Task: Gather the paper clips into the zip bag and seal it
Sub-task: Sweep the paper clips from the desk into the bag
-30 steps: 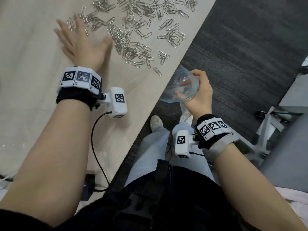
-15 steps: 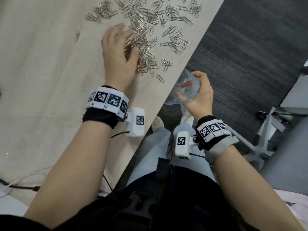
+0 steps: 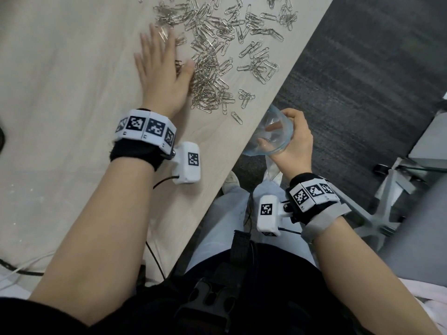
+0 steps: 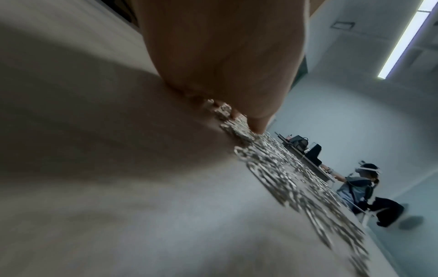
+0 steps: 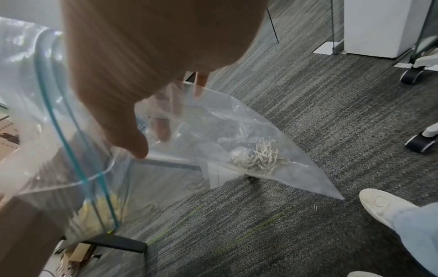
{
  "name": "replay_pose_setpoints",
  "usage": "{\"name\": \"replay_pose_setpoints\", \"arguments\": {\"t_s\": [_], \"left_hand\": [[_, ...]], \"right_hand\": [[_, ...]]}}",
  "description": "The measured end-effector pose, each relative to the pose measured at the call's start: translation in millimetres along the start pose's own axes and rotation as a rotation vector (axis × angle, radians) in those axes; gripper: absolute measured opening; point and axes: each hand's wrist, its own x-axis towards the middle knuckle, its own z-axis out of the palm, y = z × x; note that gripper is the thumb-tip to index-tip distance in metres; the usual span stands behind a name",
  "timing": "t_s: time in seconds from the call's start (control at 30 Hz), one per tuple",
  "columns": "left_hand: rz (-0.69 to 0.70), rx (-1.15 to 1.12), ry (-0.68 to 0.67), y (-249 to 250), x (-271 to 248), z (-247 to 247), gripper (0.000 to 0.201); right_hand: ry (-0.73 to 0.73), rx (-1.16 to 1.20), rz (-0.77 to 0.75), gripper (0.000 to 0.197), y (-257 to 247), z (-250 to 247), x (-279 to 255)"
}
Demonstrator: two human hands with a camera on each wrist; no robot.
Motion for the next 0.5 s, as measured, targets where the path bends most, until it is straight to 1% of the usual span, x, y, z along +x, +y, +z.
{"name": "replay_pose_setpoints", "arguments": {"t_s": [0.13, 0.23, 0.3, 0.4, 0.5], "left_hand": [[0.089, -0.043, -0.031, 13.9, -20.9, 8.0, 0.064], [0.146, -0.092, 0.028, 18.9, -41.2, 11.7, 0.063], [0.173, -0.07, 0.058, 22.8, -52.4, 12.7, 0.065], [0.179, -0.063, 0.021, 29.4, -60.3, 10.7, 0.073], [0.181, -0.022, -0.001, 34.6, -59.9, 5.2, 0.086]], "right_hand": [[0.008, 0.014, 0.007, 0.058, 0.4, -0.3, -3.6], [0.001, 0.016, 0.012, 0.062, 2.3, 0.1, -5.1], [-0.002, 0.016, 0.012, 0.064, 3.5, -0.6, -6.6], [-0.004, 0.01, 0.009, 0.065, 5.8, -2.0, -7.7], [-0.005, 0.009, 0.008, 0.067, 8.2, -3.9, -8.9]]}}
